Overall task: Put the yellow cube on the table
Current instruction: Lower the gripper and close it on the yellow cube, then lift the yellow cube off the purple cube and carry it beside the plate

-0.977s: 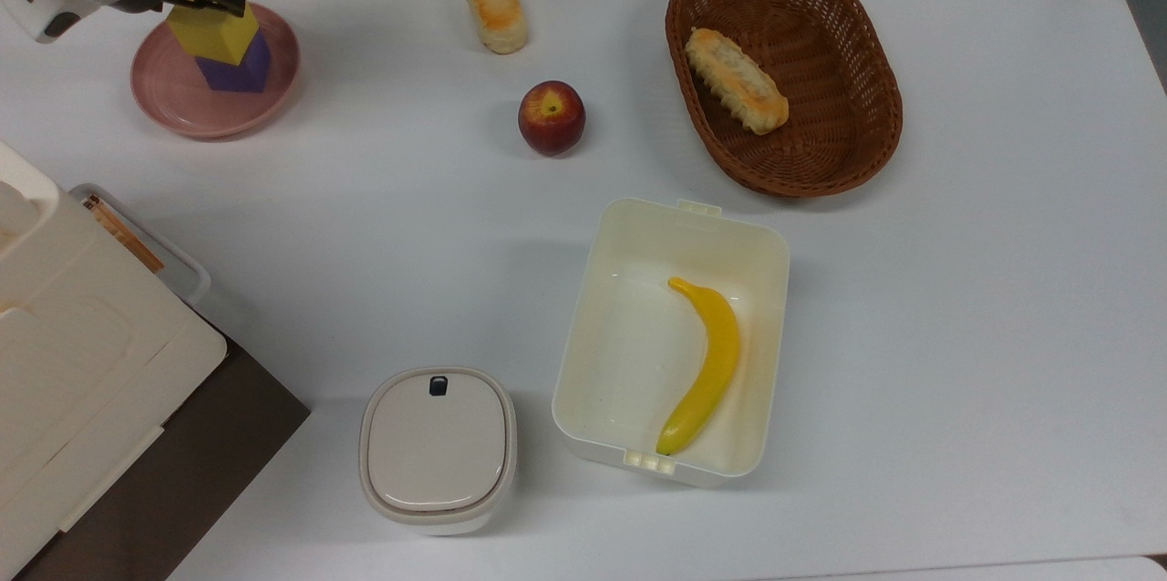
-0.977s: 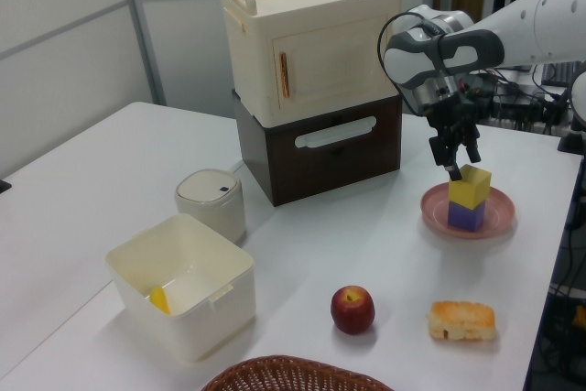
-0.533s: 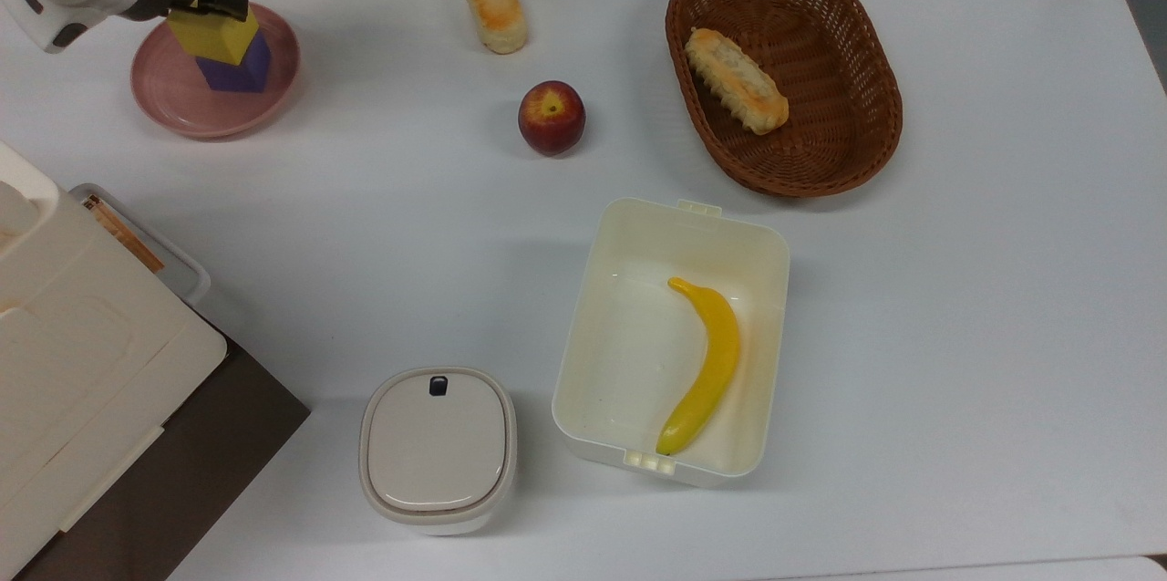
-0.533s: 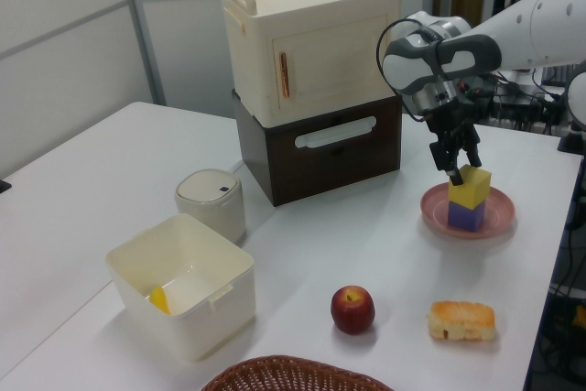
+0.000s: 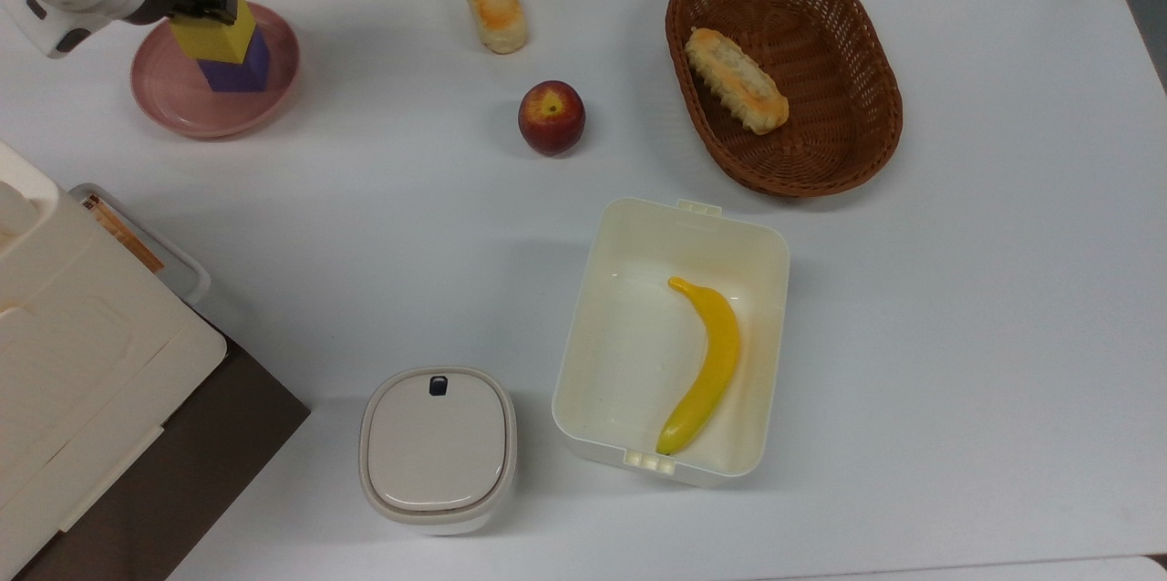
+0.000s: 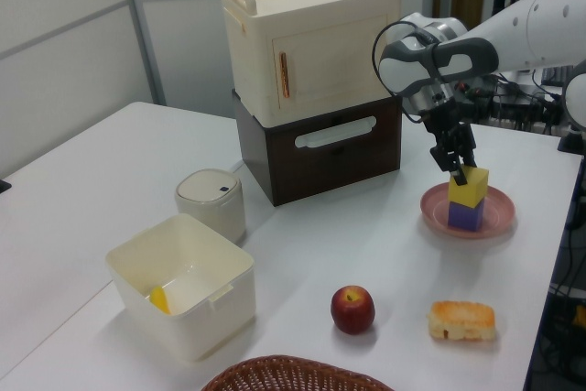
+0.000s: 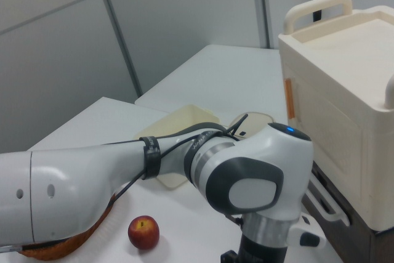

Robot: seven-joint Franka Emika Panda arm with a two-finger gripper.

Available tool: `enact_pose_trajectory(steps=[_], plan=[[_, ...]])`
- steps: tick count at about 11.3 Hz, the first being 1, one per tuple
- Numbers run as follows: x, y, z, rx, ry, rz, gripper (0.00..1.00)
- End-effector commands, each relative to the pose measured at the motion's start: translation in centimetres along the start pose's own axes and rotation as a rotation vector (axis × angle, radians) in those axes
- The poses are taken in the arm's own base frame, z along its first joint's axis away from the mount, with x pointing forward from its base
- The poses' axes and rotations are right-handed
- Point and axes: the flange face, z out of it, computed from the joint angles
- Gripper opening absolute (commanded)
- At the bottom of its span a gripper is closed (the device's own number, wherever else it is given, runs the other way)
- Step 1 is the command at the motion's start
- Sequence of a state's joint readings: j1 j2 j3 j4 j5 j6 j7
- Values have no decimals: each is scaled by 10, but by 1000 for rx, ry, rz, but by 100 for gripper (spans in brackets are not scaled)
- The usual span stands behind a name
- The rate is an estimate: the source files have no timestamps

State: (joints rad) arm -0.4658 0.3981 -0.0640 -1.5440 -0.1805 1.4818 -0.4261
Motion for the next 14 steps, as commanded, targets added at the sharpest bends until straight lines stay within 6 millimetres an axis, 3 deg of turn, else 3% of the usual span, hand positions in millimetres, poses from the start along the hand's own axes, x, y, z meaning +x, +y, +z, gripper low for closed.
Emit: enact_pose_trajectory(steps=[1,4,9,12,14], plan=[[-13,-22,-44,-37,54,-7,1],[-2,-59,-69,-66,107,49,1],[47,-144,-90,48,330,102,2],[84,-177,-73,39,370,90,4],[113,-197,-58,28,422,109,16]])
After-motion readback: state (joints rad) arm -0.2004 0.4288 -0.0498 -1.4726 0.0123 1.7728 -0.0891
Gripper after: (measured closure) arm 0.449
